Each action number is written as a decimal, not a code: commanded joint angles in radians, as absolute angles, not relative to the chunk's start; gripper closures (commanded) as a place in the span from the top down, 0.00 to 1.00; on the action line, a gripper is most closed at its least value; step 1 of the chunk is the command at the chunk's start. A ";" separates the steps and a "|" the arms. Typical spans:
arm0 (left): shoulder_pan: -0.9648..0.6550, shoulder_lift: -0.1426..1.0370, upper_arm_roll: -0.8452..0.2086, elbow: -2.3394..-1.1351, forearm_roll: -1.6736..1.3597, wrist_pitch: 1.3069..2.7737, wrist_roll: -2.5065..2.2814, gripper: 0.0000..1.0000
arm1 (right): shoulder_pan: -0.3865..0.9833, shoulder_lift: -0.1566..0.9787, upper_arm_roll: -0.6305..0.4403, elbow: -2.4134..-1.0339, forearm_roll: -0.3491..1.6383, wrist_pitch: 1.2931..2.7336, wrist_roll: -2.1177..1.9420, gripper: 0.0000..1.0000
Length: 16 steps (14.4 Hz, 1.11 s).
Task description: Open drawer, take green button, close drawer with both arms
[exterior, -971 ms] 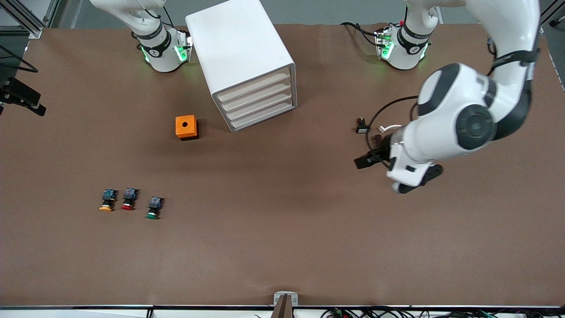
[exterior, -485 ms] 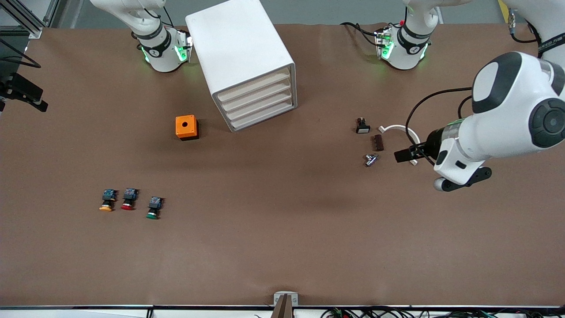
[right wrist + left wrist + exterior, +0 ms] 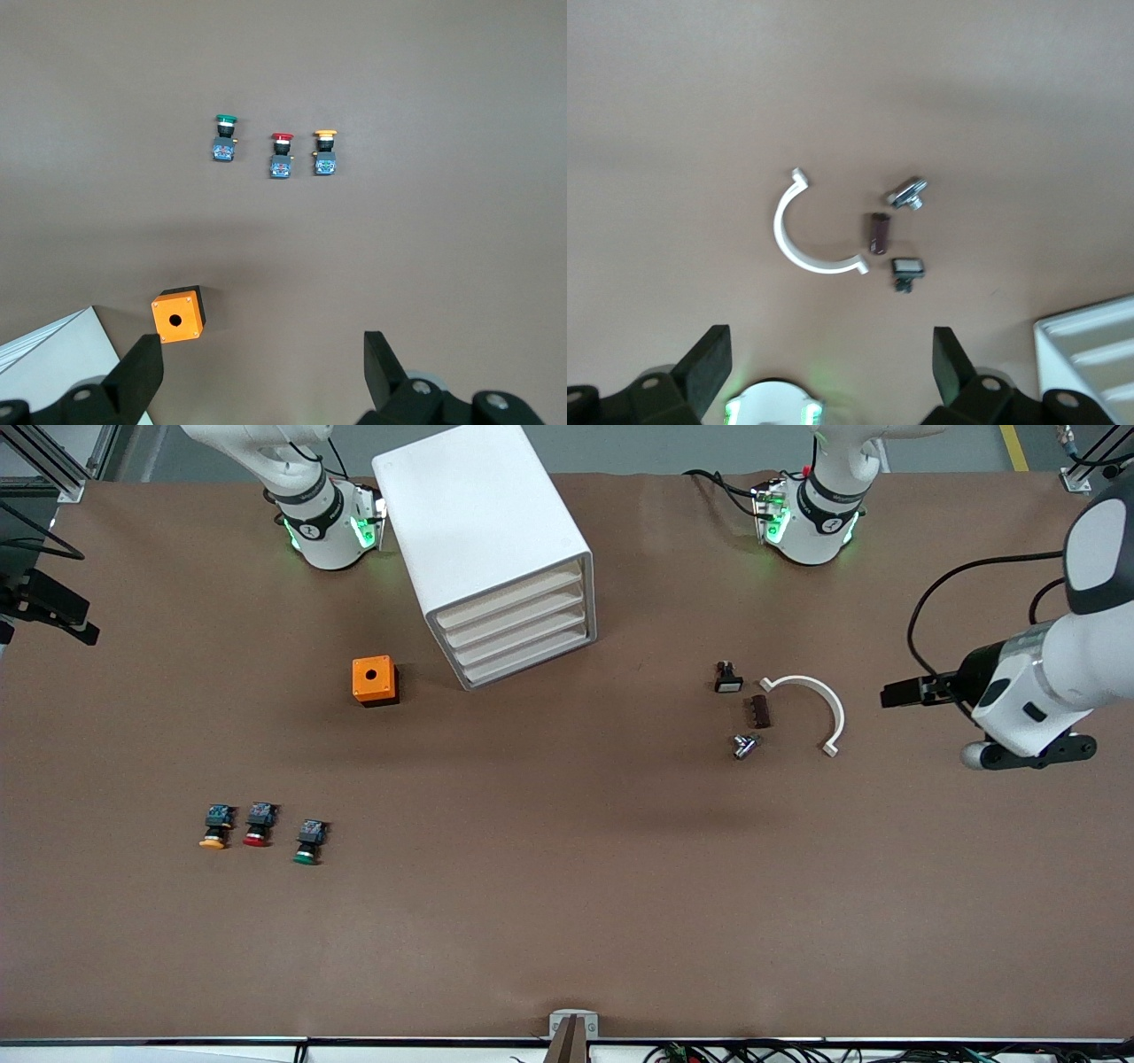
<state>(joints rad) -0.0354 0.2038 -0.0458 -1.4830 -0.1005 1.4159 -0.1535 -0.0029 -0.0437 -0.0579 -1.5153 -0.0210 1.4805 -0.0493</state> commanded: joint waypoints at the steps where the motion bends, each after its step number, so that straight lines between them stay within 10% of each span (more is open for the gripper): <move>1: -0.055 0.071 0.008 -1.633 -0.057 1.434 -0.062 1.00 | 0.001 -0.060 -0.048 -1.531 -0.026 1.485 -0.041 1.00; 6: -0.052 -0.115 0.008 -1.876 0.003 1.647 -0.028 1.00 | -0.003 -0.061 -0.048 -1.531 -0.028 1.480 -0.041 1.00; 16: -0.055 -0.054 -0.005 -1.700 0.006 1.687 -0.028 1.00 | -0.005 -0.061 -0.052 -1.526 -0.026 1.482 -0.041 1.00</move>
